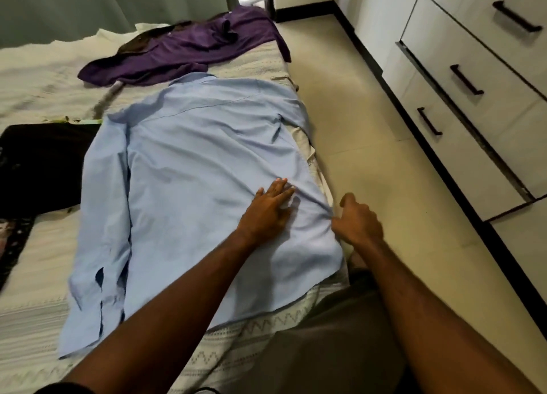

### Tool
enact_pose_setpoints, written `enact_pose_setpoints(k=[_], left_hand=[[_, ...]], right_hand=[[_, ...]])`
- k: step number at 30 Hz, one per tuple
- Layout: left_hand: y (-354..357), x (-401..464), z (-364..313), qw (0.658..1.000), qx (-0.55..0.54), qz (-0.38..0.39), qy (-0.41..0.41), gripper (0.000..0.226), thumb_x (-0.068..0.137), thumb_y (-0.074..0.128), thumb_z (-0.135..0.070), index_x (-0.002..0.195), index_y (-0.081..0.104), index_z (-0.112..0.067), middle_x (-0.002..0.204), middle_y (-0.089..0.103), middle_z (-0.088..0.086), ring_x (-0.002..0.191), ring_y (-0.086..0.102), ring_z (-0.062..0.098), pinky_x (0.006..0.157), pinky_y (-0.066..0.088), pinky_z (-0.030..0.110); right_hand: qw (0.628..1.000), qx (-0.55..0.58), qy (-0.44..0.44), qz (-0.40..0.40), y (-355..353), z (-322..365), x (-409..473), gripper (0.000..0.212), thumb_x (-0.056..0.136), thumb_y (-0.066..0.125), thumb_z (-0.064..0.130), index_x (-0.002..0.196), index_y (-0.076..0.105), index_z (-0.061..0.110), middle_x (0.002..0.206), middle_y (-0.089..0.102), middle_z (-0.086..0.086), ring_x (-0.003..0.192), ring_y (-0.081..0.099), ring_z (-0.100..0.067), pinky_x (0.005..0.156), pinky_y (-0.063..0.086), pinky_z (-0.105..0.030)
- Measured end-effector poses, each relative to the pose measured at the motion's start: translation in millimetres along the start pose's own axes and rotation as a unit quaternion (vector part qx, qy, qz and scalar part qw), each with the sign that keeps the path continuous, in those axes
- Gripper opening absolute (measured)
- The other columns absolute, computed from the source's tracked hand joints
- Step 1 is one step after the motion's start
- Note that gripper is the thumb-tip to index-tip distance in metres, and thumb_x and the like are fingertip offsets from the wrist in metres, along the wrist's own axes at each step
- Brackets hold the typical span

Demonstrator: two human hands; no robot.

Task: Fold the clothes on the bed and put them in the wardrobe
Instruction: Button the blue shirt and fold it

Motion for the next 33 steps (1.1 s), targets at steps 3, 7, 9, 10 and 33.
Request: enact_pose_setpoints(k=[3,7,9,10,33], left_hand=[[-55.1,-32.2,50.0,0.977,-0.079,-0.187,-0.061,0.039,0.093,0.059,-0.024,0.126,0.068,-0.005,0.138,0.062,0.015,0.127,0.060,0.027,0.106,0.046,0.039],[-108.0,-105.0,128.9,0.924,-0.107,-0.307,-0.202,0.028,0.093,0.062,-0.028,0.107,0.075,-0.008,0.099,0.077,0.006,0.090,0.073,0.023,0.083,0.057,0.036],[-145.0,-158.5,177.2,0.897,-0.090,-0.319,-0.292,0.020,0.092,0.065,-0.025,0.104,0.074,-0.011,0.094,0.076,0.006,0.086,0.071,0.026,0.080,0.056,0.037],[-154.2,-177.0,194.1,0.889,-0.075,-0.311,-0.327,0.016,0.091,0.067,-0.024,0.101,0.073,-0.013,0.093,0.075,0.006,0.087,0.070,0.027,0.080,0.054,0.036],[-160.1,-297.8,219.0,0.913,0.015,-0.138,-0.384,0.043,0.090,0.064,-0.058,0.098,0.063,-0.016,0.086,0.066,0.004,0.084,0.062,0.024,0.069,0.046,0.033]], right_hand=[[0.995,0.016,-0.058,-0.085,-29.5,46.0,1.8,0.048,0.076,0.064,0.019,0.119,0.045,0.021,0.123,0.055,-0.009,0.106,0.058,-0.038,0.090,0.049,-0.047],[0.985,0.010,-0.133,-0.108,-17.0,121.3,-0.3,0.042,0.081,0.058,0.012,0.121,0.050,0.022,0.127,0.054,-0.007,0.114,0.055,-0.035,0.099,0.038,-0.050],[0.977,-0.013,-0.199,-0.079,15.2,195.2,-14.0,0.036,0.086,0.059,0.016,0.120,0.051,0.023,0.126,0.056,-0.005,0.114,0.056,-0.032,0.099,0.038,-0.049],[0.972,-0.024,-0.226,-0.062,29.9,221.2,-22.4,0.033,0.087,0.059,0.017,0.119,0.052,0.023,0.126,0.056,-0.004,0.114,0.056,-0.031,0.099,0.038,-0.049],[0.899,-0.074,-0.393,0.180,210.8,345.3,-164.3,0.020,0.084,0.071,0.040,0.098,0.074,0.026,0.098,0.075,0.000,0.089,0.070,-0.018,0.083,0.058,-0.038]])
Point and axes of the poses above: each hand's wrist, its own x-axis towards the middle knuckle, its own y-axis out of the palm, z = x × y, the point moved 10 cm from there along x, towards the middle knuckle
